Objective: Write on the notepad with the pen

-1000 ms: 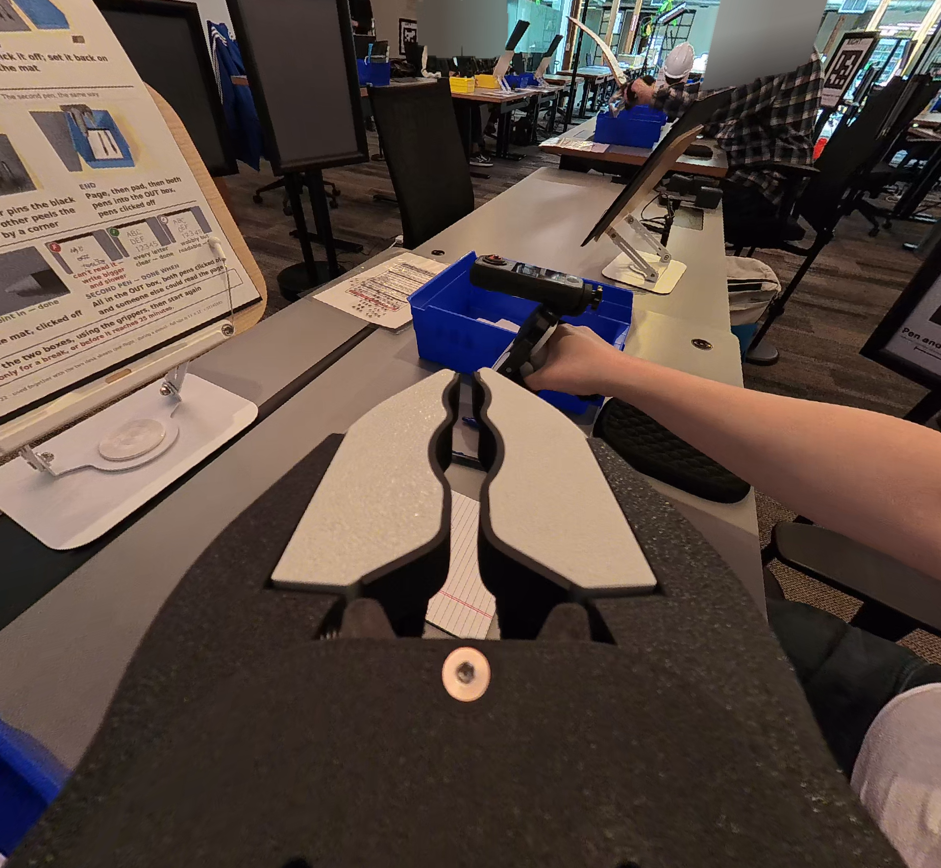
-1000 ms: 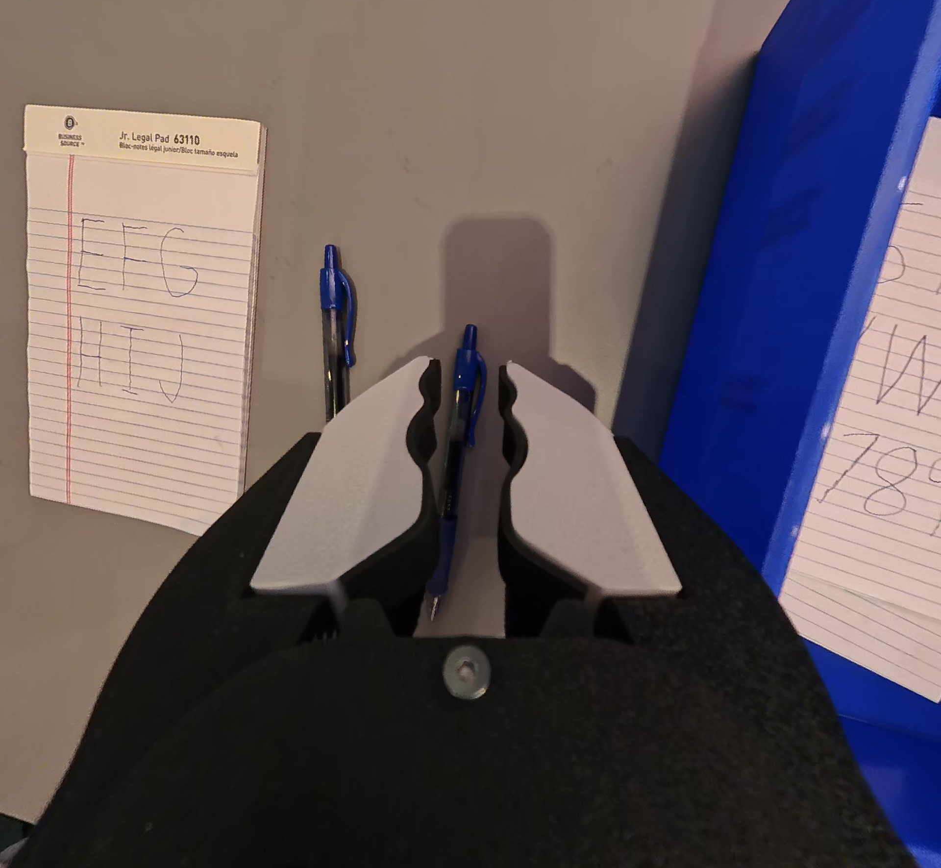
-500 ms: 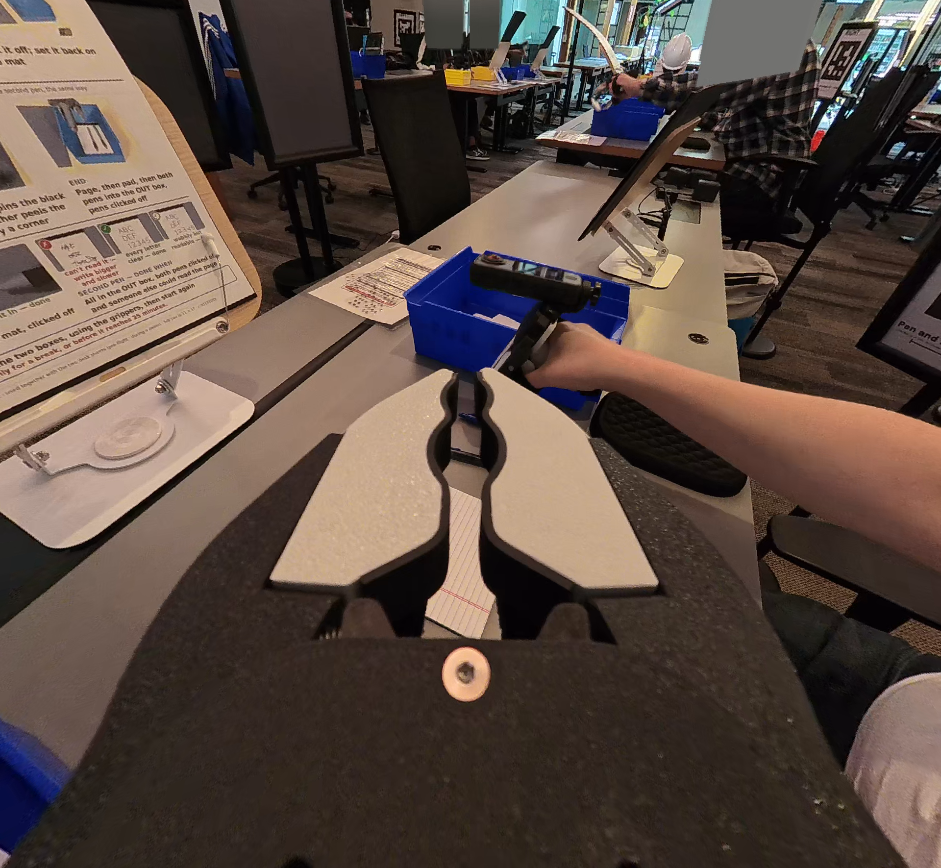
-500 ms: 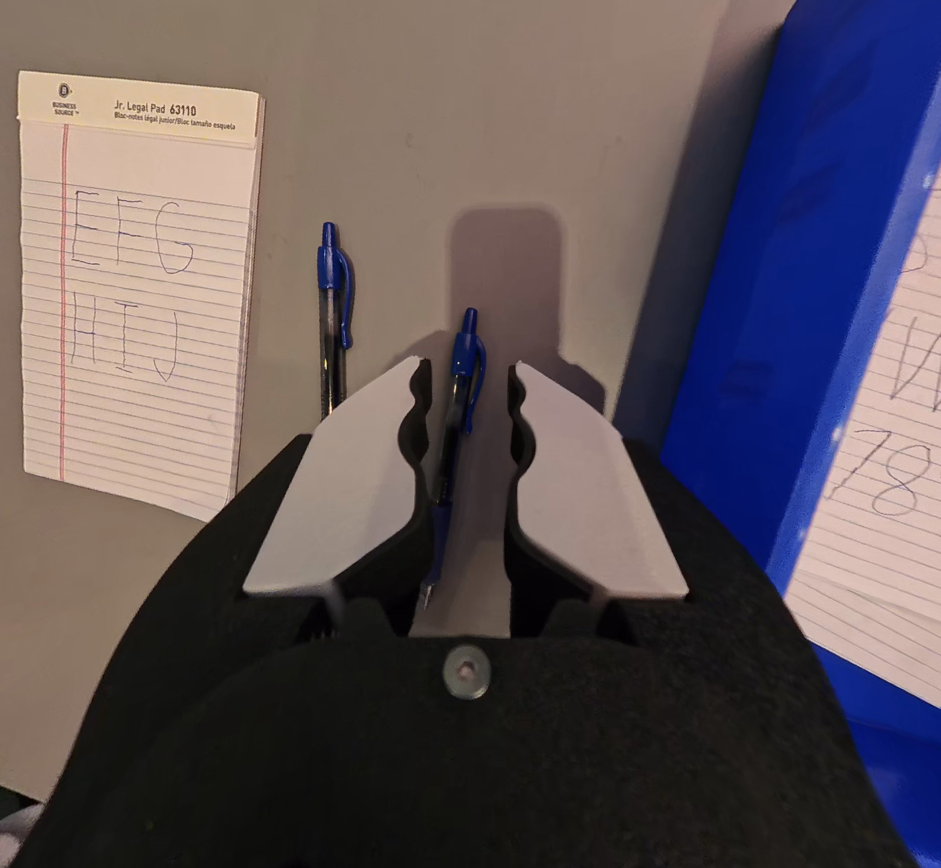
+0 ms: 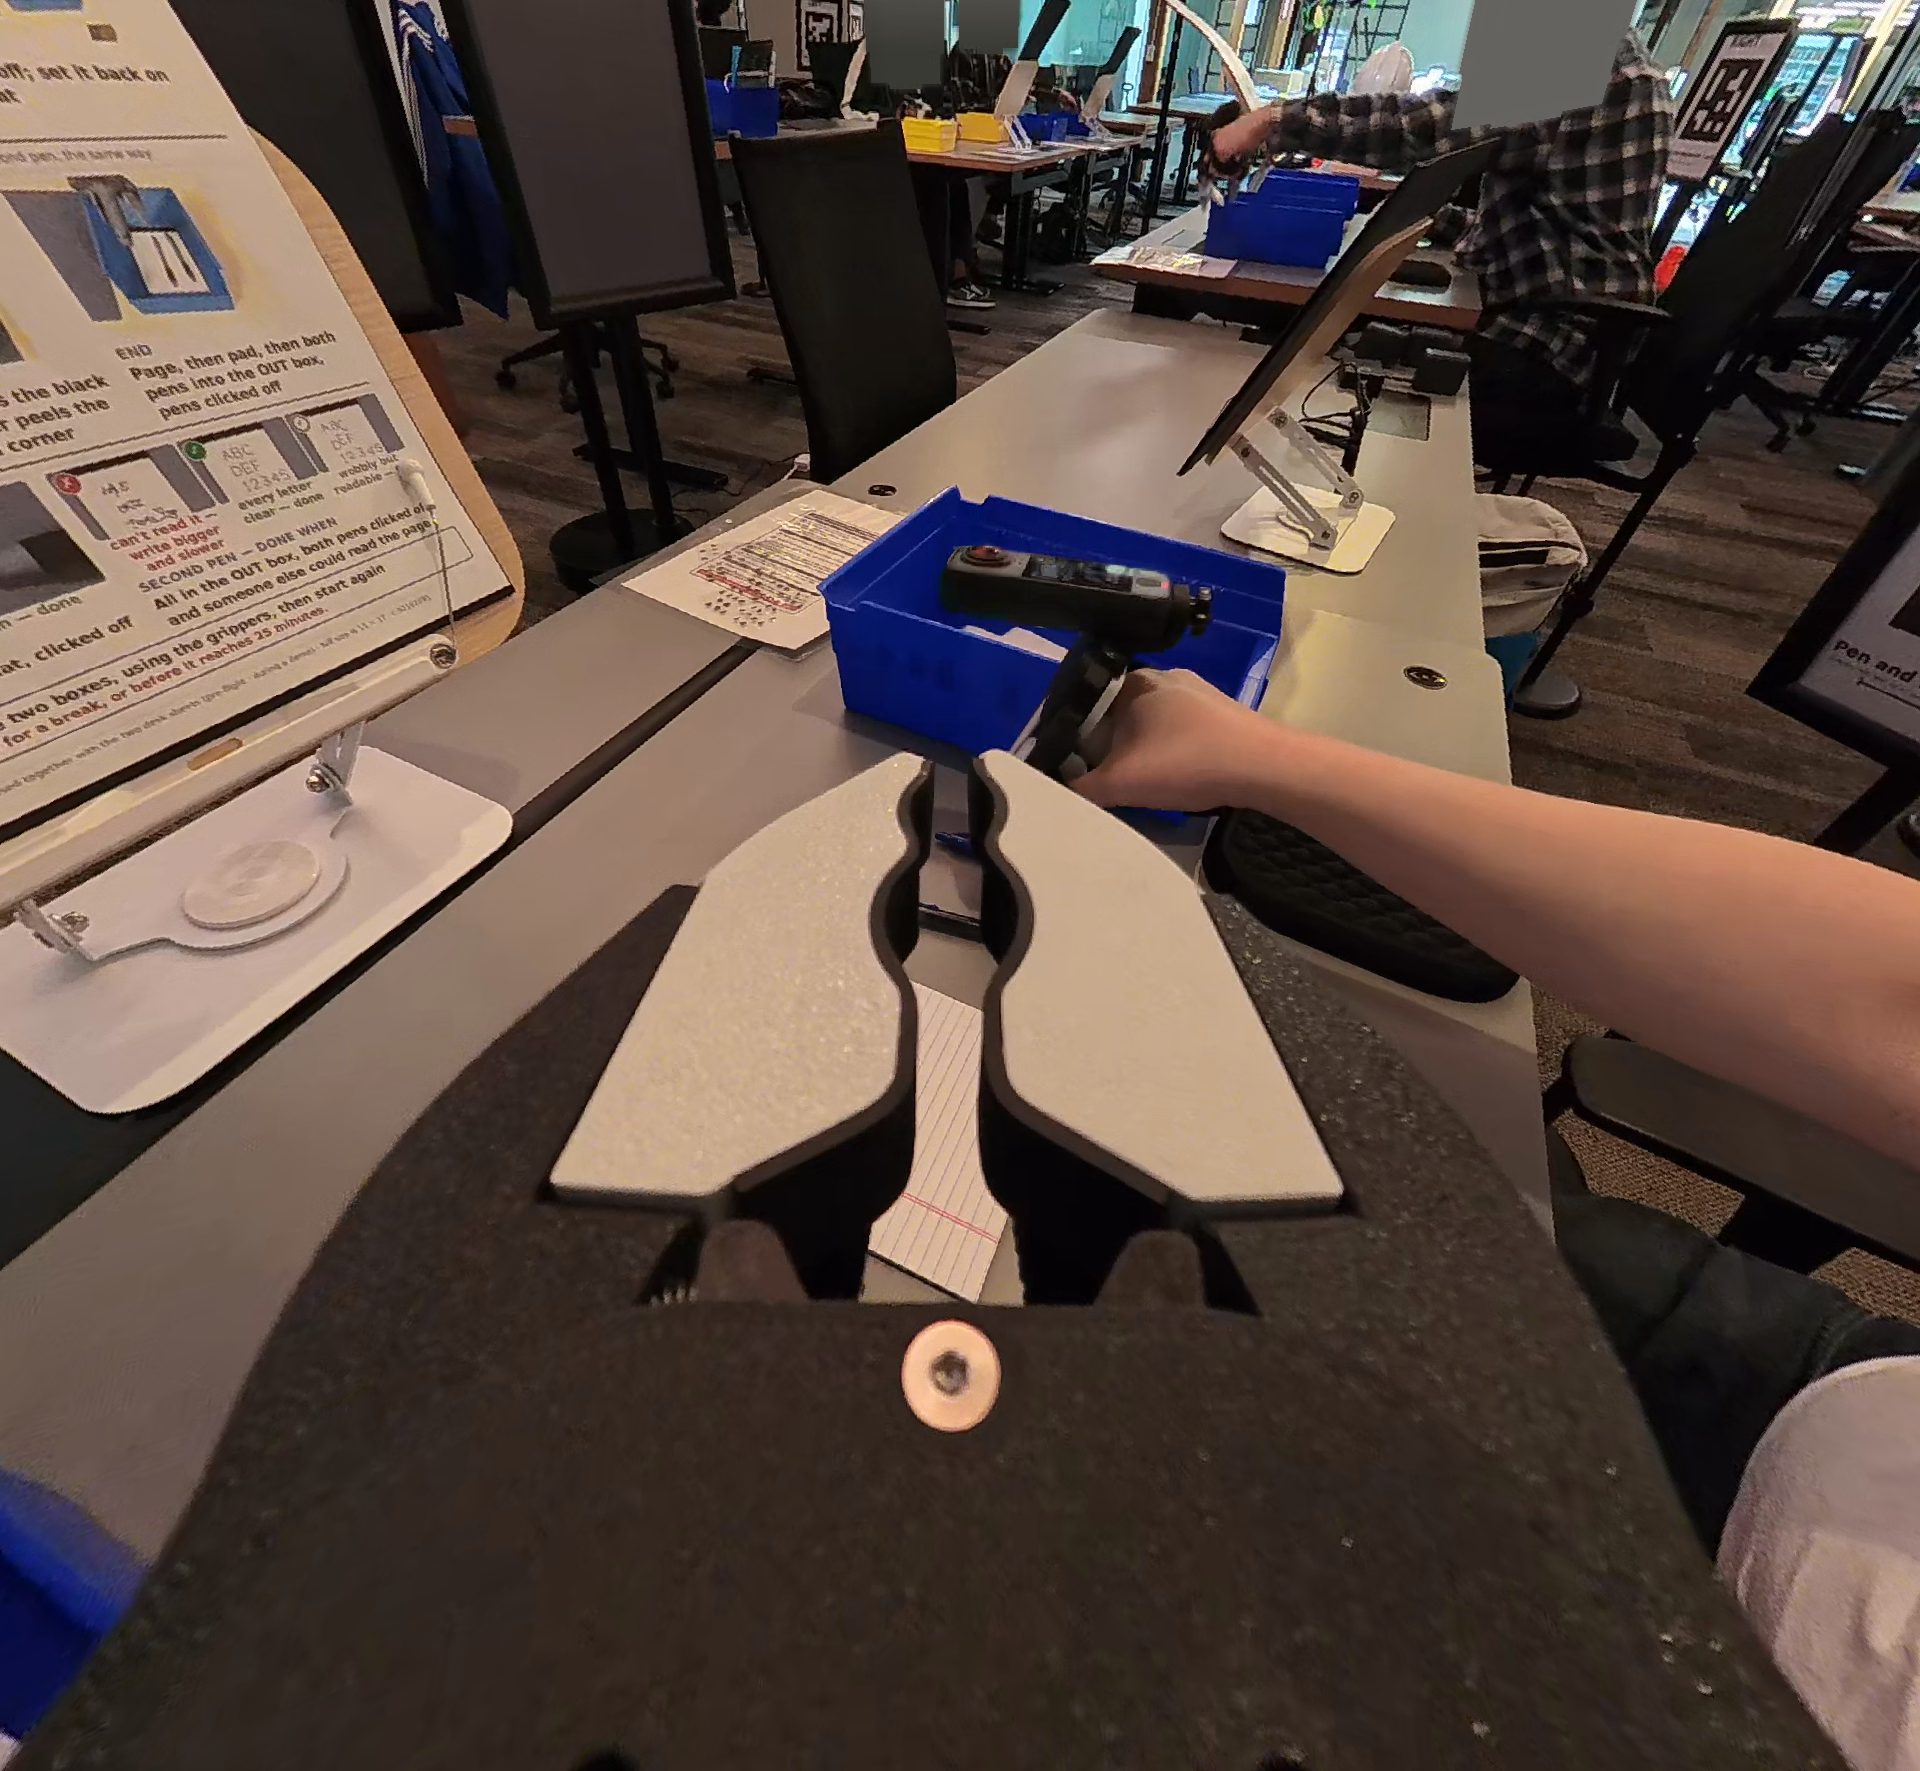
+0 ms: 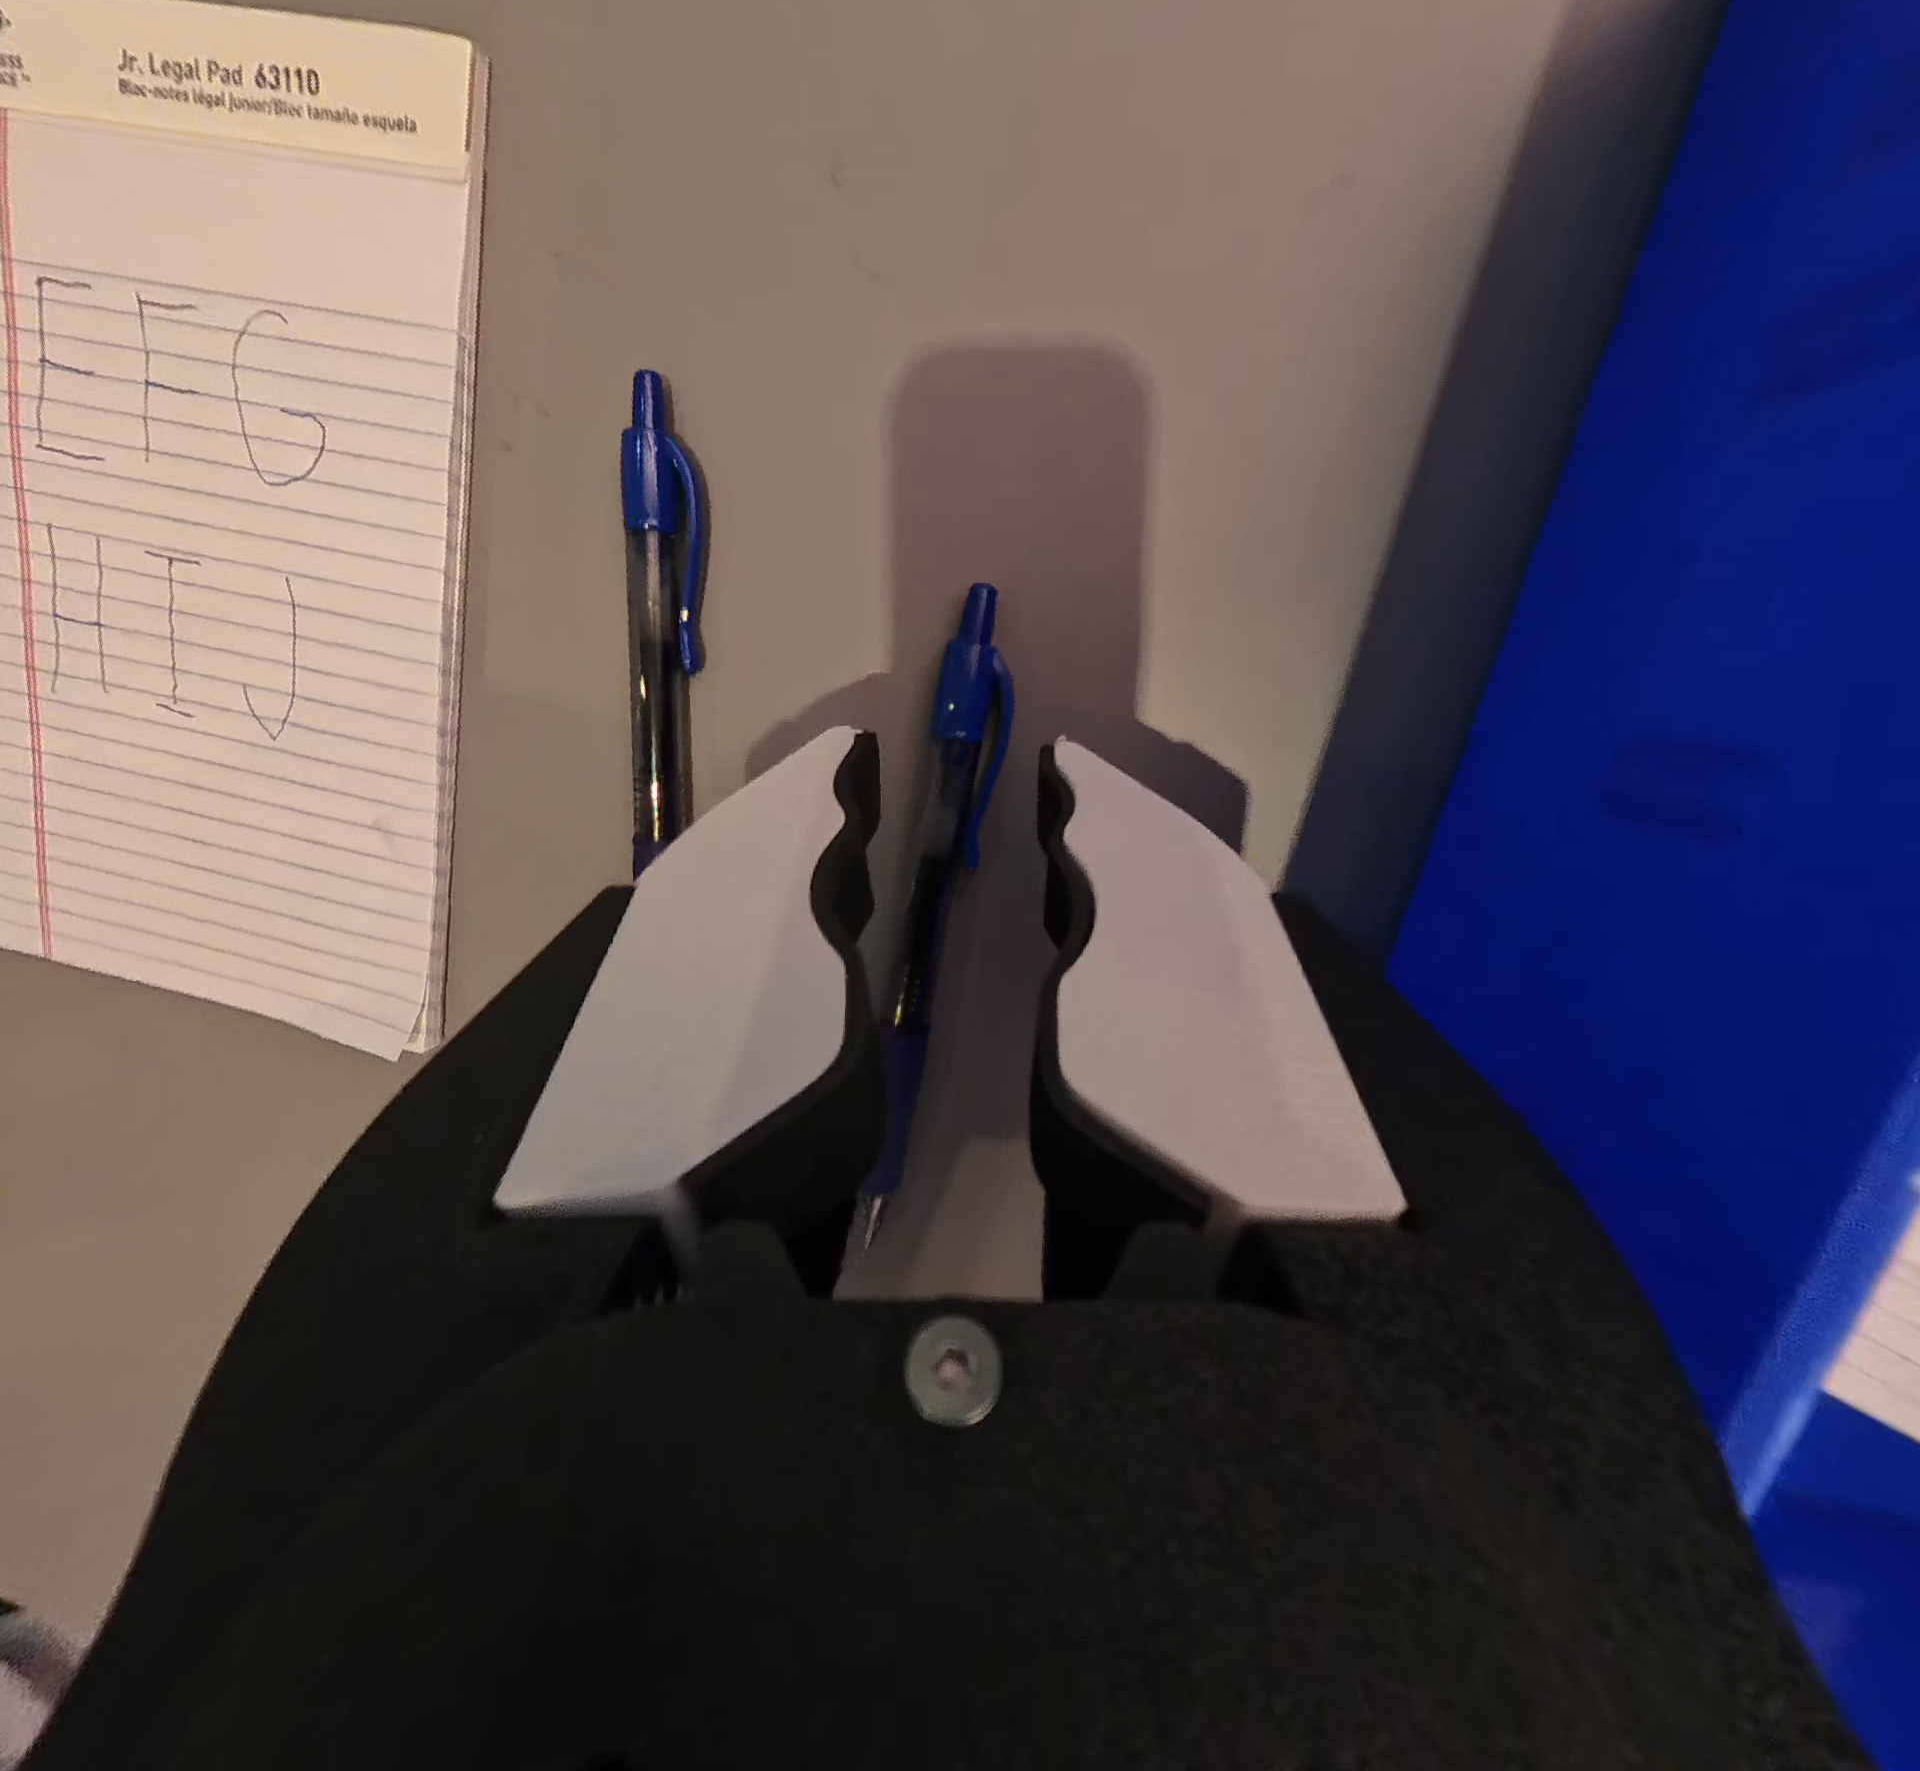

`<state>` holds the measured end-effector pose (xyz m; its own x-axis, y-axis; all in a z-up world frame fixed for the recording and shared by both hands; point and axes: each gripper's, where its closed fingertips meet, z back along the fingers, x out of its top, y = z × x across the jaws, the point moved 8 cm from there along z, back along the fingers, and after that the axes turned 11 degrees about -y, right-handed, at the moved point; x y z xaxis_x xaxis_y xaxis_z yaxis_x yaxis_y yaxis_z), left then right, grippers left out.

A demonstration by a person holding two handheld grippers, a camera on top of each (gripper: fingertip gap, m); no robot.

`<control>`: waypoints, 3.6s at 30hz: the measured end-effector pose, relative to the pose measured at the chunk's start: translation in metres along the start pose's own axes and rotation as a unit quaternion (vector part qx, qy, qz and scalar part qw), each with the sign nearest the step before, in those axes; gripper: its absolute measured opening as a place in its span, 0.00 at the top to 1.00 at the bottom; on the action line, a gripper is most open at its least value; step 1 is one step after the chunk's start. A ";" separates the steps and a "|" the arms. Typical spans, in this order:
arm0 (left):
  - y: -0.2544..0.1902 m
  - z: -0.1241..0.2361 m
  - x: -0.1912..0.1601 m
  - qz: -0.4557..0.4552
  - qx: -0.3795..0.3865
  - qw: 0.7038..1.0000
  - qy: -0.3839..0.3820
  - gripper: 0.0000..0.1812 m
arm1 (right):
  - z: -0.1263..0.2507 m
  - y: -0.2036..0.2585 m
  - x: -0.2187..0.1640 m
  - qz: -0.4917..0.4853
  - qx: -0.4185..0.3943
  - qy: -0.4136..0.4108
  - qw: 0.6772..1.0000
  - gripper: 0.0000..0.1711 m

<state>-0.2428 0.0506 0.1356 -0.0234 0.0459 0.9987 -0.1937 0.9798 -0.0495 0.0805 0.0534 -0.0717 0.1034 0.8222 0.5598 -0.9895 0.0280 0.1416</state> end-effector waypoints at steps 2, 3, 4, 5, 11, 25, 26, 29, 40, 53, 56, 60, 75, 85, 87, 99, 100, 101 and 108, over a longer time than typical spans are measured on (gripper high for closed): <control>0.000 -0.001 -0.001 0.001 -0.001 1.000 0.003 0.97 | -0.002 0.001 -0.003 0.000 -0.001 0.006 1.000 0.83; 0.000 -0.001 -0.001 0.002 -0.001 1.000 0.004 0.97 | -0.003 0.002 -0.005 -0.001 -0.003 0.007 1.000 0.84; -0.001 -0.002 -0.002 0.001 -0.002 1.000 0.006 0.97 | -0.004 0.002 -0.007 -0.001 -0.003 0.012 1.000 0.84; -0.001 -0.002 -0.002 0.000 -0.002 1.000 0.007 0.97 | -0.006 0.003 -0.009 -0.001 -0.001 0.017 1.000 0.84; 0.000 -0.002 -0.002 0.001 -0.001 1.000 0.008 0.97 | -0.009 0.006 -0.013 0.013 -0.005 0.018 1.000 0.85; 0.005 -0.003 -0.005 0.006 0.004 1.000 0.011 0.97 | -0.010 0.005 -0.017 0.044 -0.029 -0.014 0.999 0.91; 0.006 -0.004 -0.006 0.007 0.005 1.000 0.012 0.97 | -0.010 0.005 -0.017 0.045 -0.027 -0.021 0.998 0.91; 0.010 -0.010 -0.013 0.016 0.006 1.000 0.020 0.97 | -0.008 0.003 -0.018 0.044 -0.016 -0.045 0.998 0.91; -0.009 -0.079 -0.079 0.041 -0.066 0.993 0.087 0.92 | 0.073 0.028 -0.007 0.075 0.203 -0.254 0.943 0.93; -0.053 -0.099 -0.092 0.084 -0.276 0.958 -0.011 0.70 | 0.167 0.086 0.003 0.174 0.590 -0.347 0.708 0.93; -0.064 -0.099 -0.097 0.096 -0.333 0.938 -0.018 0.73 | 0.171 0.098 0.005 0.196 0.629 -0.335 0.674 0.93; -0.072 -0.097 -0.101 0.092 -0.378 0.921 -0.014 0.94 | 0.165 0.105 0.009 0.211 0.641 -0.322 0.664 0.93; -0.058 -0.104 -0.103 -0.009 -0.233 0.972 -0.002 0.94 | 0.160 0.135 0.012 0.222 0.493 -0.414 0.732 0.83; -0.059 -0.103 -0.100 0.000 -0.228 0.973 -0.017 0.94 | 0.161 0.138 0.012 0.218 0.467 -0.440 0.736 0.89; -0.059 -0.103 -0.100 0.002 -0.230 0.973 -0.014 0.94 | 0.161 0.137 0.013 0.213 0.468 -0.442 0.735 0.91; -0.051 -0.099 -0.094 -0.010 -0.211 0.977 -0.021 0.81 | 0.159 0.119 0.016 0.193 0.439 -0.456 0.750 0.96; -0.048 -0.096 -0.091 -0.019 -0.210 0.977 -0.024 0.82 | 0.159 0.115 0.017 0.193 0.430 -0.456 0.755 0.96; -0.045 -0.093 -0.087 -0.029 -0.204 0.978 -0.024 0.83 | 0.158 0.110 0.017 0.194 0.420 -0.453 0.762 0.96; -0.023 -0.062 -0.047 0.001 -0.173 0.977 -0.124 1.00 | 0.135 0.114 0.006 0.239 0.372 -0.381 0.812 0.96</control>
<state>-0.1763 0.0378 0.0907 -0.2693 0.0411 0.9622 0.1490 0.9888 -0.0005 -0.0183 -0.0151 0.0583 0.0375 0.0389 0.9985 -0.6294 -0.7752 0.0538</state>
